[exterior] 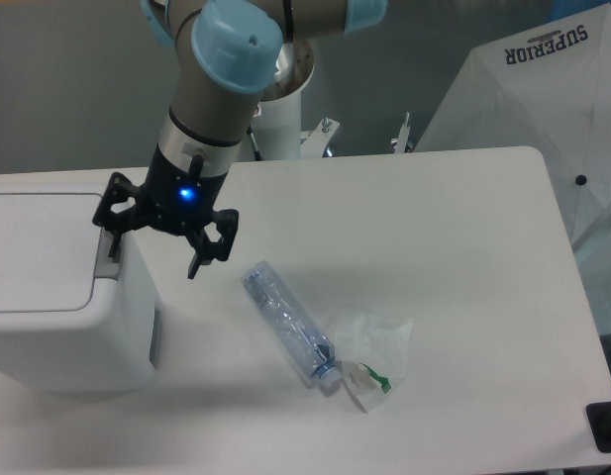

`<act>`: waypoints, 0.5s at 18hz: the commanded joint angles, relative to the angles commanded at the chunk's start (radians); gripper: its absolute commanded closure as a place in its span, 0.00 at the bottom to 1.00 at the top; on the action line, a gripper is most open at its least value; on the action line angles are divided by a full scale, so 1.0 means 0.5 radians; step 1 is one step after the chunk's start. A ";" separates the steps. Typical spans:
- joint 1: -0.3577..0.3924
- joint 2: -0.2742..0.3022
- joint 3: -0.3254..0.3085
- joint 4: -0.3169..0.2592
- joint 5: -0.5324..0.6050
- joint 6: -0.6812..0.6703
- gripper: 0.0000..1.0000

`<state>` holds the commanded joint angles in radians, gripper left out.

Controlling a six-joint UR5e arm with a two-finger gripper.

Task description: Open the trash can

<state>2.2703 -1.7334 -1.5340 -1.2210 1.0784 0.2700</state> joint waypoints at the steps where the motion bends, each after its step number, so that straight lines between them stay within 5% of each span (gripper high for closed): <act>1: 0.000 -0.003 0.000 0.003 0.000 0.000 0.00; 9: 0.000 -0.009 0.003 0.021 0.003 0.000 0.00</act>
<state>2.2703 -1.7380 -1.5325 -1.2103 1.0799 0.2700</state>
